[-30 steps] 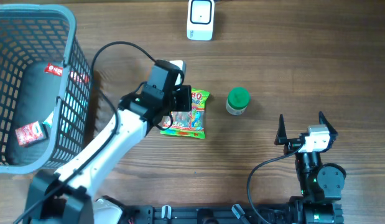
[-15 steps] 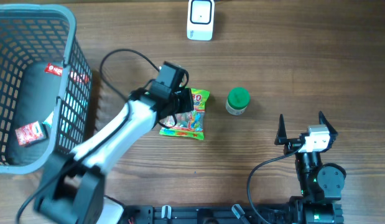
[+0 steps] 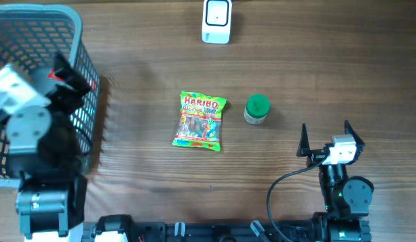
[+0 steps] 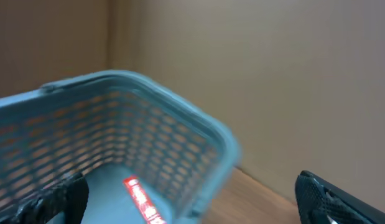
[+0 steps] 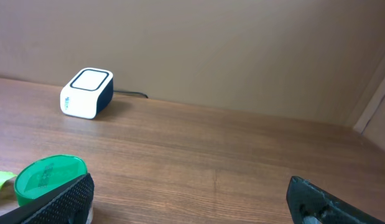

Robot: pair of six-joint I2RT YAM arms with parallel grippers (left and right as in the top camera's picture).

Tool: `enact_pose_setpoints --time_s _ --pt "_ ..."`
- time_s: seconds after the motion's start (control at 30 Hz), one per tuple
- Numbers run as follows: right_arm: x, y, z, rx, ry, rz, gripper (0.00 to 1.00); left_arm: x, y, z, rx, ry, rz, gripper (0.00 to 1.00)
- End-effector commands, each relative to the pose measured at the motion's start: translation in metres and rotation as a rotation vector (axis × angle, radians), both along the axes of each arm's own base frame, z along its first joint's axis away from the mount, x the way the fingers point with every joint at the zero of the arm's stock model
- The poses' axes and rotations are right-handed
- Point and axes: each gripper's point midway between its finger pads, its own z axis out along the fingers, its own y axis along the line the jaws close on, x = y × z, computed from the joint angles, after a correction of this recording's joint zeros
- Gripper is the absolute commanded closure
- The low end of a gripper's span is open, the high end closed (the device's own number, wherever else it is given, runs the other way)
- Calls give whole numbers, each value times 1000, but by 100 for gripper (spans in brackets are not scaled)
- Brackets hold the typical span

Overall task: Scan the item barcode
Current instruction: 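Return the left gripper into the basket and grasp the mint-green wipes pack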

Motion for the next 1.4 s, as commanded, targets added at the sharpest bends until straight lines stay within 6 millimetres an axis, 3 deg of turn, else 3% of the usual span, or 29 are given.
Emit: enact_pose_setpoints --time_s 0.0,0.13,0.23,0.3,0.37,0.43,0.53,0.77,0.9,1.1,1.13,1.17,1.2,1.3,1.37 --pt "0 -1 1 -13 -7 -6 0 0 32 -29 -254 -2 32 0" --pt "0 -1 1 -13 -7 -6 0 7 81 -96 -608 92 46 0" --pt "0 -1 1 -13 -7 -6 0 11 107 -135 -835 114 42 0" --pt "0 -1 1 -13 -7 -6 0 13 115 -172 -967 182 51 0" --pt "0 -1 1 -13 -7 -6 0 14 112 -224 -1077 323 74 0" --pt "0 -1 1 -13 -7 -6 0 16 104 -259 -1089 448 33 0" --pt "0 -1 1 -13 -7 -6 0 0 97 -304 -1157 613 90 0" --pt "0 -1 1 -13 -7 -6 0 -38 130 -327 -969 783 309 0" --pt "0 -1 1 -13 -7 -6 0 -30 126 -333 -955 799 270 0" --pt "0 -1 1 -13 -7 -6 0 -6 97 -371 -949 916 179 2" --pt "0 -1 1 -13 -7 -6 0 -6 95 -374 -953 927 177 20" --pt "0 -1 1 -13 -7 -6 0 -7 95 -376 -956 933 177 71" --pt "0 -1 1 -13 -7 -6 0 -8 95 -376 -953 937 183 94" --pt "0 -1 1 -13 -7 -6 0 -12 99 -374 -960 932 199 96" --pt "0 -1 1 -13 -7 -6 0 -9 106 -355 -942 888 202 96"
